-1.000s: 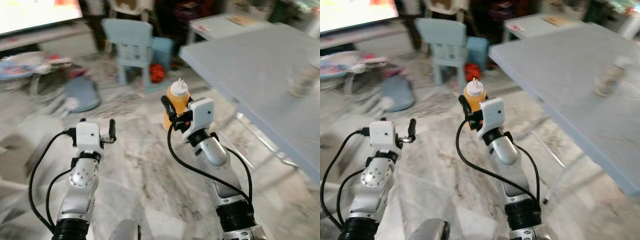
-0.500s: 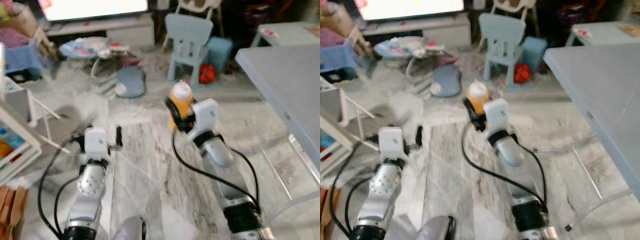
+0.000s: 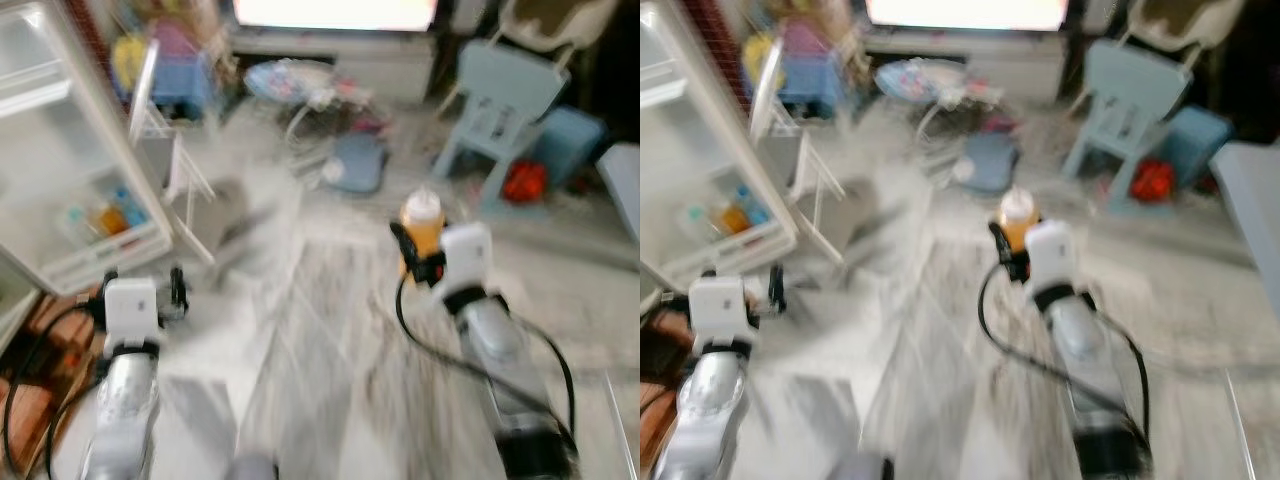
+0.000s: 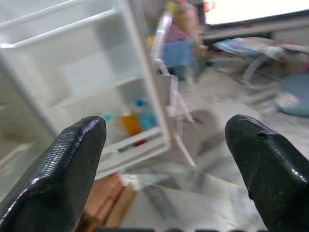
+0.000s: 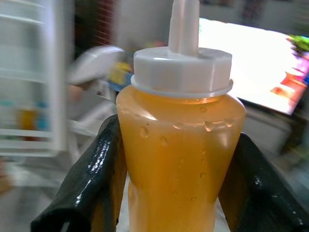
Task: Restocking fridge
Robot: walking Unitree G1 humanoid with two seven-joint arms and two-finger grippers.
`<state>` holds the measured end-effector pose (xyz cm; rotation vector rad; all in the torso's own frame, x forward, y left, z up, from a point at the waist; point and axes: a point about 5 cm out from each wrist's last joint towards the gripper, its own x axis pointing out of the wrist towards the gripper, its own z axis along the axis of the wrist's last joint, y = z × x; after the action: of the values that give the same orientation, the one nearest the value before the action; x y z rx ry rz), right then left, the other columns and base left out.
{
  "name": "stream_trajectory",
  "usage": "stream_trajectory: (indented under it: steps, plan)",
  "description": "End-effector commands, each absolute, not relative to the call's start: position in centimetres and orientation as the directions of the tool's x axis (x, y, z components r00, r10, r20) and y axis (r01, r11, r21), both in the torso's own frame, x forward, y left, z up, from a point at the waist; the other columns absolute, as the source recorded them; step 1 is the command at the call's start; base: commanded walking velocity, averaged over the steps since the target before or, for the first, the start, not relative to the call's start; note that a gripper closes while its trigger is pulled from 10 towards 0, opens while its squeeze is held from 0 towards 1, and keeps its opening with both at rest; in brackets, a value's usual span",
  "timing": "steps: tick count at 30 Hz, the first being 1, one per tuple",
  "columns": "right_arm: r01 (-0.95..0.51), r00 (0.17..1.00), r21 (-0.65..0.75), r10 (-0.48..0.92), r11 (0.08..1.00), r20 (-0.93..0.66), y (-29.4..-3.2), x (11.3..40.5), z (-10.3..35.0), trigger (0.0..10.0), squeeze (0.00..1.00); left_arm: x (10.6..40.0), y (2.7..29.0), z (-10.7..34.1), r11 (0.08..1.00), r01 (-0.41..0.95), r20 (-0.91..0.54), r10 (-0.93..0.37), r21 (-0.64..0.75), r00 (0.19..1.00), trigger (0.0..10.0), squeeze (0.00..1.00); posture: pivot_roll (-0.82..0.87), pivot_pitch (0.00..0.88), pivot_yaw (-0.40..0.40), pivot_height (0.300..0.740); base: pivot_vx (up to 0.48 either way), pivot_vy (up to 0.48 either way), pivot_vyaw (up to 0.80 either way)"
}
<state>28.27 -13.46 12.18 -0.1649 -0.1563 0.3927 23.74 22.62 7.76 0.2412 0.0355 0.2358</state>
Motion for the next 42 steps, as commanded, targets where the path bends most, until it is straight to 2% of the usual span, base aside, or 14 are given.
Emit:
stream_trajectory:
  steps: [1, 4, 8, 14, 17, 19, 22, 28, 34, 42]
  plan:
    - [-0.37, 0.909, -0.22, 0.401, 0.902, 0.111, -14.3, 28.1, 12.3, 10.0, 0.0, 23.8, 22.4, 8.3, 0.947, -0.225, 0.008, 0.23, 0.231, 0.973, 10.0, 0.0, 0.11, 0.025, -0.003, 0.74, 0.0, 0.0, 0.8]
    - [-0.42, 0.893, -0.21, 0.443, 0.883, 0.075, -14.5, 27.7, 11.8, 10.0, 0.0, 23.3, 22.7, 7.8, 0.943, -0.228, -0.001, 0.235, 0.244, 0.972, 10.0, 0.0, 0.11, 0.018, 0.009, 0.74, 0.0, 0.0, 0.8]
    - [-0.412, 0.901, -0.194, 0.43, 0.89, 0.056, -14.5, 27.9, 11.3, 10.0, 0.0, 23.2, 22.5, 7.3, 0.953, -0.217, -0.03, 0.228, 0.211, 0.973, 10.0, 0.0, 0.1, 0.004, 0.015, 0.74, 0.0, 0.0, 0.8]
    - [-0.376, 0.915, -0.16, 0.393, 0.913, 0.094, -13.2, 28.3, 11.3, 10.0, 0.0, 23.9, 21.9, 7.2, 0.956, -0.206, -0.035, 0.218, 0.21, 0.975, 10.0, 0.0, 0.12, 0.0, -0.008, 0.74, 0.0, 0.143, 0.8]
    - [-0.363, 0.914, -0.166, 0.385, 0.917, 0.13, -11.8, 28.2, 11.6, 10.0, 0.0, 24.8, 21.6, 8.2, 0.945, -0.214, 0.017, 0.217, 0.246, 0.976, 10.0, 0.0, 0.14, 0.005, -0.028, 0.74, 0.0, 0.425, 0.67]
    - [-0.346, 0.922, -0.124, 0.362, 0.93, 0.138, -11.2, 28.4, 11.8, 10.0, 0.0, 25.1, 22.0, 8.6, 0.945, -0.258, 0.025, 0.258, 0.199, 0.966, 10.0, 0.0, 0.15, 0.011, -0.037, 0.74, 0.0, 0.424, 0.0]
    - [-0.324, 0.931, -0.074, 0.332, 0.943, 0.15, -10.7, 28.9, 12.0, 10.0, 0.0, 25.0, 22.5, 8.9, 0.929, -0.296, 0.05, 0.292, 0.221, 0.955, 10.0, 0.0, 0.16, 0.015, -0.038, 0.74, 0.0, 0.42, 0.0]
    - [-0.354, 0.914, -0.112, 0.369, 0.929, 0.17, -10.1, 29.4, 12.5, 10.0, 0.0, 25.0, 22.4, 8.4, 0.935, -0.315, 0.018, 0.316, 0.166, 0.949, 10.0, 0.0, 0.16, 0.023, -0.039, 0.74, 0.0, 0.42, 0.0]
    - [-0.303, 0.931, -0.118, 0.32, 0.946, 0.176, -11.3, 30.3, 12.9, 10.0, 0.0, 25.3, 22.1, 8.1, 0.956, -0.249, -0.047, 0.259, 0.153, 0.965, 10.0, 0.0, 0.15, 0.038, -0.04, 0.74, 0.0, 0.426, 0.0]
    - [-0.323, 0.923, -0.123, 0.341, 0.938, 0.178, -10.7, 29.8, 12.9, 10.0, 0.0, 25.0, 20.7, 8.2, 0.976, -0.154, -0.044, 0.162, 0.152, 0.986, 10.0, 0.0, 0.14, 0.061, -0.045, 0.74, 0.073, 0.414, 0.0]
